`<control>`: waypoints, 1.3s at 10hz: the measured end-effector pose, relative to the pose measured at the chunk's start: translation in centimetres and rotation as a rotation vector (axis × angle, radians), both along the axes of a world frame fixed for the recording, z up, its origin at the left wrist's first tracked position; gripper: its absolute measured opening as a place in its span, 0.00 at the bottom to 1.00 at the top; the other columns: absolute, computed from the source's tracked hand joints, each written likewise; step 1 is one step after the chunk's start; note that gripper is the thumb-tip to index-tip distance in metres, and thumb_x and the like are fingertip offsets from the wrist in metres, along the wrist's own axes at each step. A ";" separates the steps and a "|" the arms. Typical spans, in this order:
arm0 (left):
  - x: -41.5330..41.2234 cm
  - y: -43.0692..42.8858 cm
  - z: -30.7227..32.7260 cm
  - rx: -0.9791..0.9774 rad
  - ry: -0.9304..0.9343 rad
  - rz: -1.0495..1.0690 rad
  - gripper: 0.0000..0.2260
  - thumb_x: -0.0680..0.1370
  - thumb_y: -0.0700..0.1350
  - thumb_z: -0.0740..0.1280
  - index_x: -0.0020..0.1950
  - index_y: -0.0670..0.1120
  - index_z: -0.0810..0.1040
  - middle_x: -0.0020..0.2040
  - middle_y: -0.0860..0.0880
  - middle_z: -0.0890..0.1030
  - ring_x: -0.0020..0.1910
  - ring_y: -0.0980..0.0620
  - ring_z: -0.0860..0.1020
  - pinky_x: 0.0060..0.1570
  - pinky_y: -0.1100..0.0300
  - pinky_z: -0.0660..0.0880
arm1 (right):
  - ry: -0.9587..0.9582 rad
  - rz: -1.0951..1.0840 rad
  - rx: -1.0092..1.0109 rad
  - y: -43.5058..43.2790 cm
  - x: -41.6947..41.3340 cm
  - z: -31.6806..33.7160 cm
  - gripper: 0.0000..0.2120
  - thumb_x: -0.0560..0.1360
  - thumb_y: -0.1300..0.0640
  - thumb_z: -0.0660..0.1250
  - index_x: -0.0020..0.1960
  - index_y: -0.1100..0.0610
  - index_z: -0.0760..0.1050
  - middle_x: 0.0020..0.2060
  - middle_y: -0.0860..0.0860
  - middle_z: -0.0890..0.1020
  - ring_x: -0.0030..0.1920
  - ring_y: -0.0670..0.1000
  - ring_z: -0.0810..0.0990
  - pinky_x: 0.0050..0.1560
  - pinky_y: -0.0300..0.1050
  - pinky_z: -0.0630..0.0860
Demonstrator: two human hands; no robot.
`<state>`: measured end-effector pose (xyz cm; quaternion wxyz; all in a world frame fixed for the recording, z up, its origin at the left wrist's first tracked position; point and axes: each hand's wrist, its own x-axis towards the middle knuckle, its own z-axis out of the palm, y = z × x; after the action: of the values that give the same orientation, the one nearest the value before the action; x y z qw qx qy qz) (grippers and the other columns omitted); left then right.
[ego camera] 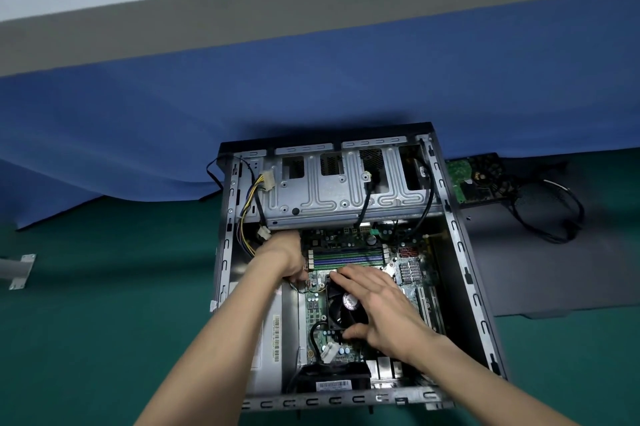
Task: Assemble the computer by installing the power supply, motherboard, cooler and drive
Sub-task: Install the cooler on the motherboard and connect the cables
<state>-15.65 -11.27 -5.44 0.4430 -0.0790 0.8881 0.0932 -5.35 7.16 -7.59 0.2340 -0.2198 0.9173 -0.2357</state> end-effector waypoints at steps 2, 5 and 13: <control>0.3 0.9 -0.7 -0.036 0.025 -0.111 0.22 0.75 0.39 0.69 0.68 0.39 0.69 0.63 0.43 0.76 0.61 0.47 0.76 0.53 0.62 0.72 | 0.013 -0.001 -0.008 0.1 0.0 -0.3 0.44 0.70 0.37 0.68 0.78 0.44 0.48 0.77 0.43 0.53 0.76 0.44 0.48 0.71 0.36 0.34; 0.0 1.4 -1.6 -0.063 0.029 -0.140 0.24 0.75 0.41 0.71 0.69 0.38 0.68 0.66 0.44 0.74 0.64 0.47 0.74 0.58 0.63 0.71 | 0.019 0.014 -0.005 0.2 0.0 -0.4 0.44 0.71 0.38 0.69 0.78 0.44 0.47 0.77 0.42 0.53 0.76 0.44 0.48 0.68 0.33 0.31; -0.4 0.9 -3.3 -0.107 -0.103 -0.240 0.15 0.74 0.41 0.70 0.59 0.37 0.76 0.55 0.43 0.81 0.54 0.46 0.80 0.53 0.56 0.78 | 0.034 0.026 -0.006 0.3 -0.2 -0.2 0.44 0.71 0.39 0.69 0.78 0.45 0.49 0.77 0.44 0.54 0.77 0.45 0.48 0.71 0.36 0.34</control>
<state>-16.07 -10.42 -8.74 0.4911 -0.0003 0.8710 -0.0122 -5.52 7.44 -7.82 0.2209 -0.2364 0.9174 -0.2317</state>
